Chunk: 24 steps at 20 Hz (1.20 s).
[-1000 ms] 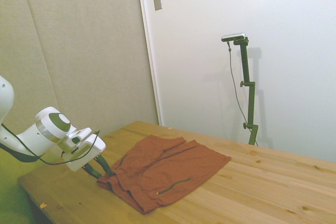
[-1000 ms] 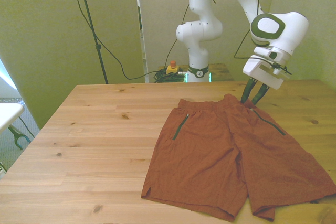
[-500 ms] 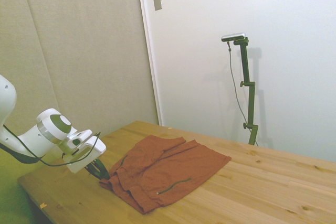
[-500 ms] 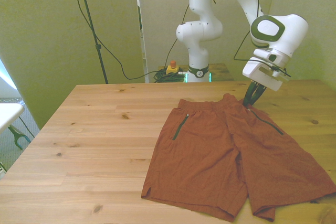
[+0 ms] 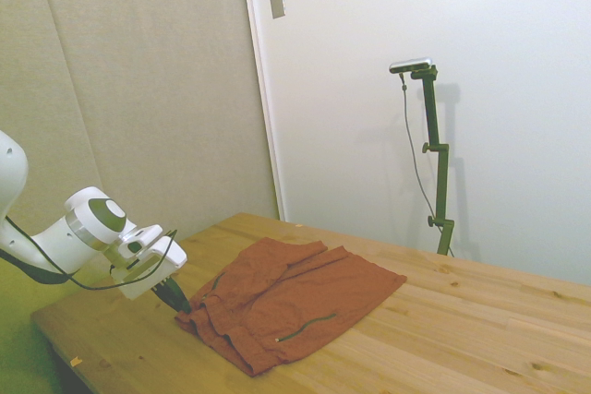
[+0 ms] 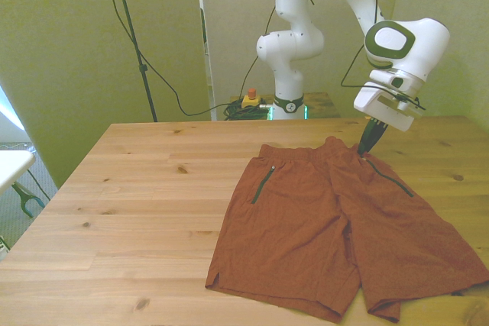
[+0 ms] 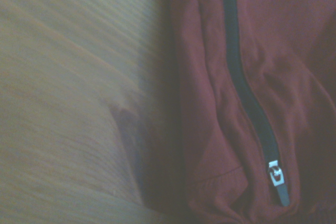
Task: Fold the shorts
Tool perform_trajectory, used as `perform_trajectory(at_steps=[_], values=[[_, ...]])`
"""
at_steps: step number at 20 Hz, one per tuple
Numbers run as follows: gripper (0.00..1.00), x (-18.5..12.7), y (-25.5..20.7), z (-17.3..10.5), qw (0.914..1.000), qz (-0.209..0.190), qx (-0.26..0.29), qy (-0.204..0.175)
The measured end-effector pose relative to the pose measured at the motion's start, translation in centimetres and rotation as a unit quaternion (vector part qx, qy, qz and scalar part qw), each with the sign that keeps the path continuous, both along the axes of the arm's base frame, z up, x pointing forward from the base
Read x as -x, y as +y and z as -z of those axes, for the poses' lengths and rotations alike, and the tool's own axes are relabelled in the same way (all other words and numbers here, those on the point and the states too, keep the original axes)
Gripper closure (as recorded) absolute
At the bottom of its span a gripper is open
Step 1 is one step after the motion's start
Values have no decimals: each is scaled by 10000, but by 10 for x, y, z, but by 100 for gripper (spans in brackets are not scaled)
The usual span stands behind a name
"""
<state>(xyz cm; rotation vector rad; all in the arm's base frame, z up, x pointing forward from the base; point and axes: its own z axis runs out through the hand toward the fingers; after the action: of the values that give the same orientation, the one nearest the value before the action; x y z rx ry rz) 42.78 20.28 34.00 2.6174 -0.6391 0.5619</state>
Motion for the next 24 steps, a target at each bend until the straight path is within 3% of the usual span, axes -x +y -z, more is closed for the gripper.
perform_trajectory(at_steps=[6,12,20,24], values=[[100,-2,-18,-51,9989,177,-379,-199],[100,-5,-65,-115,9930,518,-980,-413],[100,-11,-164,-163,9685,1112,-2206,-313],[100,-12,-232,-161,9567,1437,-2527,-165]])
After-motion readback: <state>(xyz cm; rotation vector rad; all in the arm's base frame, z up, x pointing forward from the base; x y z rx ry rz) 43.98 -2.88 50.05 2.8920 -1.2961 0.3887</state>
